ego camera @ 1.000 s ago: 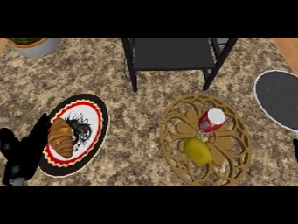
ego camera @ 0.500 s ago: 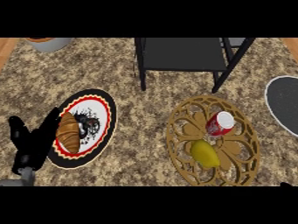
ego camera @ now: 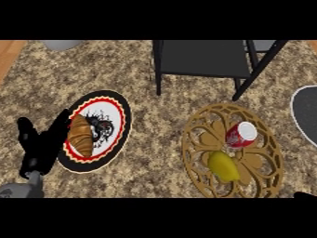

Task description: Pick the can from the placemat and place it in the tiered shelf

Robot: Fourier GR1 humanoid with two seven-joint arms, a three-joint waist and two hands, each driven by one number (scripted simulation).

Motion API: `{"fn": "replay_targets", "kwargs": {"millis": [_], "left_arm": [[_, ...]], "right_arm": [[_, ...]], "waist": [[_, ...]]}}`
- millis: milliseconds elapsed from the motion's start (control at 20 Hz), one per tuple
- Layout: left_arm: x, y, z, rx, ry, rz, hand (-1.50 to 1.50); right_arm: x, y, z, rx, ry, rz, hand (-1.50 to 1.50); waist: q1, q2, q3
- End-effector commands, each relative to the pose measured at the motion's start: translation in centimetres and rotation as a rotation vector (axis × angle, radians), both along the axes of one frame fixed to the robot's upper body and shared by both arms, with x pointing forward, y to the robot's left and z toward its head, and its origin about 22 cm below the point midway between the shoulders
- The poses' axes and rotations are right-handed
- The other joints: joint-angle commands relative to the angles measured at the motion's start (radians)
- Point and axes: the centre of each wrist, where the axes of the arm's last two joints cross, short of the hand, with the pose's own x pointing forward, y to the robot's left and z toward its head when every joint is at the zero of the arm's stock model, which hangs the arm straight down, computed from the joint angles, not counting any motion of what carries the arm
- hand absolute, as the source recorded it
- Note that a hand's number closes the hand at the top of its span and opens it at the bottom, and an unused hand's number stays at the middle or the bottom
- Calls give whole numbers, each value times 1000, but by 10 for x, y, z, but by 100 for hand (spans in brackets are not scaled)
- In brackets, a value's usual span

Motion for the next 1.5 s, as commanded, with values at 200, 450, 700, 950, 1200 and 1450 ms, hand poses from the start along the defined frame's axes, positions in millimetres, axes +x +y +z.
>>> {"fn": "replay_targets", "kwargs": {"millis": [200, 450, 700, 950, 1200, 1450], "left_arm": [[-2, -13, -10, -10, 12, -31, 0], [9, -21, -1, -6, 10, -28, 0], [-1, -7, -6, -6, 20, -8, 0], [6, -3, -3, -6, 24, 7, 0], [1, -3, -3, 3, 22, -6, 0], [-7, -6, -13, -10, 29, 6, 0]], "right_arm": [[54, 15, 7, -78, 167, -146, -150], [81, 34, -4, -64, 254, -137, -150], [99, 58, -15, -87, 354, -96, -150], [111, 61, -30, -104, 430, -108, -150], [128, 80, -49, -143, 443, -152, -150], [132, 92, -61, -152, 453, -174, -150]], "waist": [[29, 5, -1], [21, 2, 0], [19, -1, 0], [-6, -4, 0], [-4, -6, -1], [-11, -5, 1]]}}
